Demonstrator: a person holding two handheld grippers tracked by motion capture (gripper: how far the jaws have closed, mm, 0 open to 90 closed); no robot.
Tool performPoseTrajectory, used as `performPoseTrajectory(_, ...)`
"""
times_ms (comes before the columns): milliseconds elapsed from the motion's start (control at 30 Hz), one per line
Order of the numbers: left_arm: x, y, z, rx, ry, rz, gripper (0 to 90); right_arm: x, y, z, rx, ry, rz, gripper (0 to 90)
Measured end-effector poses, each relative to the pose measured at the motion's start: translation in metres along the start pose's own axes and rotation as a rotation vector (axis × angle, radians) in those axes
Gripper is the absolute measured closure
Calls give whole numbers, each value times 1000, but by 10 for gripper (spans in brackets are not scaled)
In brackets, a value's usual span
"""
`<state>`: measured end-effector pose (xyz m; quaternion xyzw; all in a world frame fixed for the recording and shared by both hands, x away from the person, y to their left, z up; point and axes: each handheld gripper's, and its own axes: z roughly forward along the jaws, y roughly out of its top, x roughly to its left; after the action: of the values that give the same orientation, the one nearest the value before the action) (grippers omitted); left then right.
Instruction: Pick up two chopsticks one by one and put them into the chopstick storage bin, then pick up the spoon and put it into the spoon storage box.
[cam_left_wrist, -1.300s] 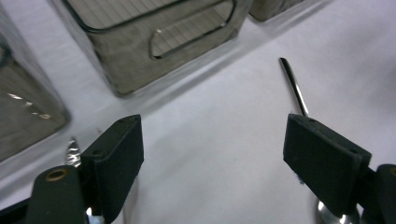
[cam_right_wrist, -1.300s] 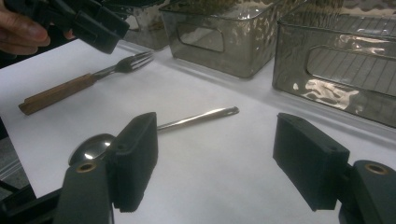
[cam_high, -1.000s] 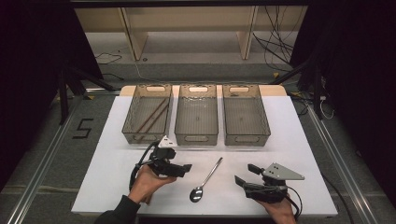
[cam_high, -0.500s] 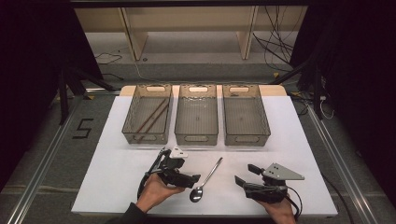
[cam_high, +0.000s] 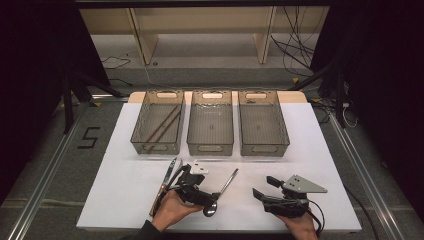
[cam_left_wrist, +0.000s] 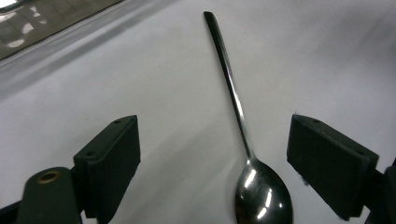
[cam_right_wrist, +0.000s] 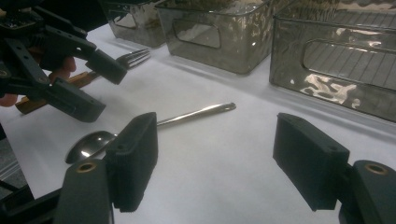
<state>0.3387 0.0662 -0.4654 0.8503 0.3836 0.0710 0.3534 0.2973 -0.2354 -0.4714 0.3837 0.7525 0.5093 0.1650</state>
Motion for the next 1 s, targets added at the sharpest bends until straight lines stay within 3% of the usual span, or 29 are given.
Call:
performPoseTrajectory(467, -11, -1, 11, 20, -5, 3, 225, 1, 0, 2, 3, 0, -3, 314)
performPoseTrajectory(900, -21, -2, 25, 27, -6, 27, 421, 2, 0, 2, 5, -1, -9, 315)
performPoseTrajectory(1000, -23, -4, 27, 35, 16, 43, 468, 3, 1, 2, 5, -1, -10, 315)
